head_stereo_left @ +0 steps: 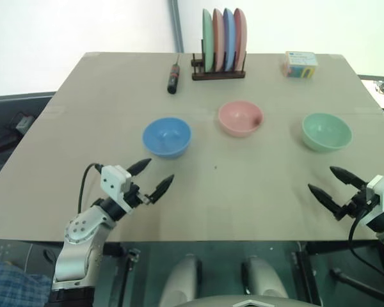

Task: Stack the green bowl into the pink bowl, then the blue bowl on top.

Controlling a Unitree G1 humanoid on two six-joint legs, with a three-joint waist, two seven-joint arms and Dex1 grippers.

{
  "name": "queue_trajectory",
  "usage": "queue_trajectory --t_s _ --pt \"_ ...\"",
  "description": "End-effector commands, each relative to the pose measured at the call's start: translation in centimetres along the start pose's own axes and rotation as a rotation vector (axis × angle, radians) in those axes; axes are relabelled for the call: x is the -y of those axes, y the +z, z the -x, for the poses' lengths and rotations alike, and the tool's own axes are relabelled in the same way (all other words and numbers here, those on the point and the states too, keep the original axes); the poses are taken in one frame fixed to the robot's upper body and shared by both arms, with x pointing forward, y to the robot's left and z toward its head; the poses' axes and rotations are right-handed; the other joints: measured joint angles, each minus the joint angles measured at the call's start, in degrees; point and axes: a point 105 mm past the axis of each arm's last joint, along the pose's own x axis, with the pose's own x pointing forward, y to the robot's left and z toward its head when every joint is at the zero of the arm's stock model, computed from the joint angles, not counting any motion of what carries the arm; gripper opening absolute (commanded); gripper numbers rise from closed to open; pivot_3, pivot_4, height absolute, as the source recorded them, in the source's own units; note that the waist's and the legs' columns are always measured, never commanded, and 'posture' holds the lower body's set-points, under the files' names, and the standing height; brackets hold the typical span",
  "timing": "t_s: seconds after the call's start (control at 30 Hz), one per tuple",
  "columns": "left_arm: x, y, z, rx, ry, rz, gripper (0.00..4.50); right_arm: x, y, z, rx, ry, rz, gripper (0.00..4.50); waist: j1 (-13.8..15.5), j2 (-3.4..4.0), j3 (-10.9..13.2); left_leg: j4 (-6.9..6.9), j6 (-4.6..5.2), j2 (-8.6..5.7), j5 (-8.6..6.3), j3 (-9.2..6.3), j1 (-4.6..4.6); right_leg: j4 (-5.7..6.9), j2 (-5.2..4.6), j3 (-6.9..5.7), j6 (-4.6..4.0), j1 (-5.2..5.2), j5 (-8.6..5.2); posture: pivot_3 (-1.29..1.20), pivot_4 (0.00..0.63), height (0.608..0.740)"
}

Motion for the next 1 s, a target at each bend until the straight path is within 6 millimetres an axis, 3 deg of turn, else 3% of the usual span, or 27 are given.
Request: queue_trajectory --t_s 0.03,0.23,0.33,0.6,0.73,1.0 --pt "0.4 1.3 0.0 0.065 -0.038 -0.022 4.50 0.1 0.9 -0.1 0.027 0.011 0.047 4.46 0.0 0.00 0.0 0.00 0.00 0.00 0.00 0.00 0.00 0.00 0.00 0.00 0.00 0.00 0.00 0.00 0.150 0.740" --pt "1.6 2.3 0.2 0.140 -0.133 0.024 4.50 0.1 0.1 -2.0 -0.148 0.103 0.203 4.46 -0.2 0.03 0.0 0.01 0.00 -0.01 0.00 0.05 0.02 0.00 0.00 0.04 -0.02 -0.01 -0.01 0.00 0.150 0.740" --pt "2.2 2.8 0.4 0.171 -0.176 0.041 4.50 0.6 2.2 -4.0 -0.131 0.122 0.248 4.46 -0.2 0.04 0.0 0.05 0.00 -0.03 0.00 0.06 0.04 0.05 0.02 0.05 -0.13 -0.01 -0.06 0.00 0.150 0.740" --pt "2.7 3.5 0.4 0.221 -0.197 0.053 4.50 -1.3 5.3 -9.2 -0.228 0.292 0.521 4.46 0.0 0.03 0.1 0.04 0.00 -0.03 0.00 -0.05 -0.06 0.01 0.03 -0.05 -0.02 -0.06 0.01 0.00 0.150 0.740" --pt "2.8 3.7 0.5 0.248 -0.158 0.087 4.50 -2.1 6.2 -13.0 -0.275 0.334 0.603 4.46 -0.2 -0.04 0.2 0.02 0.00 -0.03 0.00 -0.03 -0.10 0.00 0.02 -0.03 -0.01 -0.10 0.01 0.00 0.150 0.740" --pt "3.4 3.9 0.4 0.286 -0.104 0.111 4.50 -1.6 7.8 -19.9 -0.311 0.340 0.685 4.46 -0.1 -0.07 0.3 0.02 -0.01 -0.05 0.01 -0.10 -0.11 0.02 0.01 -0.12 -0.04 -0.12 0.04 0.00 0.150 0.740"
